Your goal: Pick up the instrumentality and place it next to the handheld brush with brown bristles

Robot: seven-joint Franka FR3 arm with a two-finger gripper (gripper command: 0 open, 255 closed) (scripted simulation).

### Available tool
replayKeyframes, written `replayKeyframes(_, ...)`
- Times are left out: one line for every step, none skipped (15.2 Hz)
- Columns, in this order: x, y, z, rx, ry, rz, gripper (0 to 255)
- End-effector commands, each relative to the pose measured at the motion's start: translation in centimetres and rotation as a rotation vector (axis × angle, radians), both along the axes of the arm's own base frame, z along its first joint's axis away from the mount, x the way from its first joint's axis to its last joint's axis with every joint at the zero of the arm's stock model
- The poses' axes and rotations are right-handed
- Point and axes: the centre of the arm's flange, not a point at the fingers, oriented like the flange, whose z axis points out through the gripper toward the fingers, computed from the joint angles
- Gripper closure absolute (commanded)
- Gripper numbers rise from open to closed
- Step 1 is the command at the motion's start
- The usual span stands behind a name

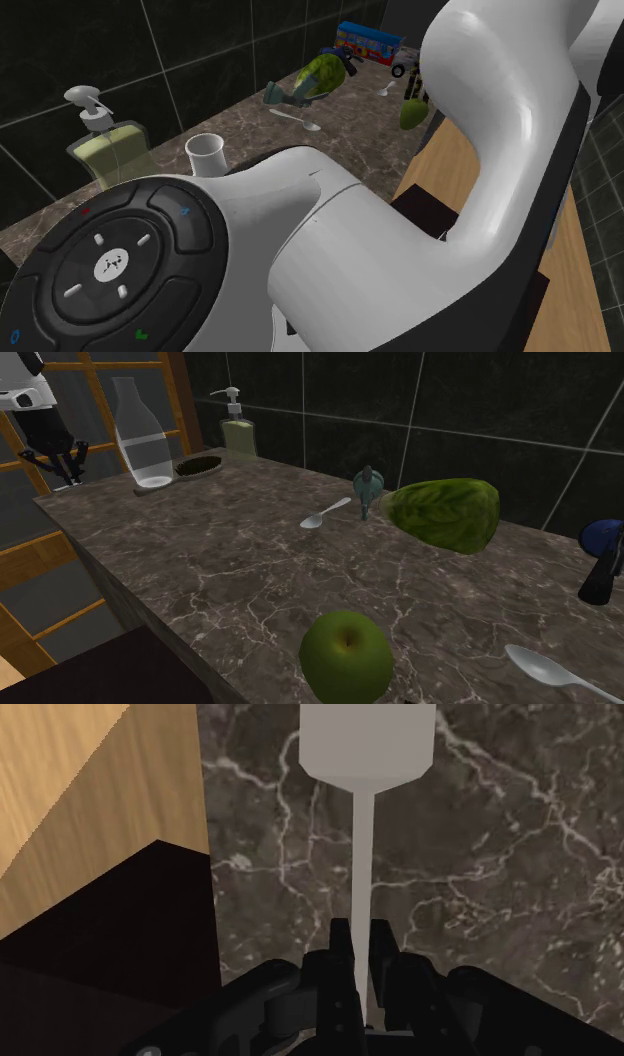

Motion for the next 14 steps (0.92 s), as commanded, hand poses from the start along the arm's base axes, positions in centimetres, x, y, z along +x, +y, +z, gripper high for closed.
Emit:
replayKeyframes(0.0, 0.0, -1.1, 0.0, 0.0, 0.0, 255)
replayKeyframes(0.0, 0.0, -1.7, 0.0, 0.0, 0.0, 255)
replayKeyframes(0.0, 0.0, -2.2, 0.0, 0.0, 0.0, 255)
replayKeyframes(0.0, 0.0, -2.5, 0.0, 0.0, 0.0, 255)
replayKeyframes(0.0, 0.0, -2.5, 0.0, 0.0, 0.0, 255)
replayKeyframes(0.0, 0.0, -2.5, 0.0, 0.0, 0.0, 255)
replayKeyframes(0.0, 0.0, -2.5, 0.0, 0.0, 0.0, 255)
replayKeyframes(0.0, 0.0, -2.5, 0.0, 0.0, 0.0, 255)
replayKeyframes(0.0, 0.0, -2.5, 0.0, 0.0, 0.0, 255)
replayKeyframes(0.0, 0.0, -2.5, 0.0, 0.0, 0.0, 255)
replayKeyframes(0.0, 0.0, -2.5, 0.0, 0.0, 0.0, 255)
replayKeyframes(0.0, 0.0, -2.5, 0.0, 0.0, 0.0, 0)
replayKeyframes(0.0, 0.0, -2.5, 0.0, 0.0, 0.0, 0)
replayKeyframes(0.0, 0.0, -2.5, 0.0, 0.0, 0.0, 0)
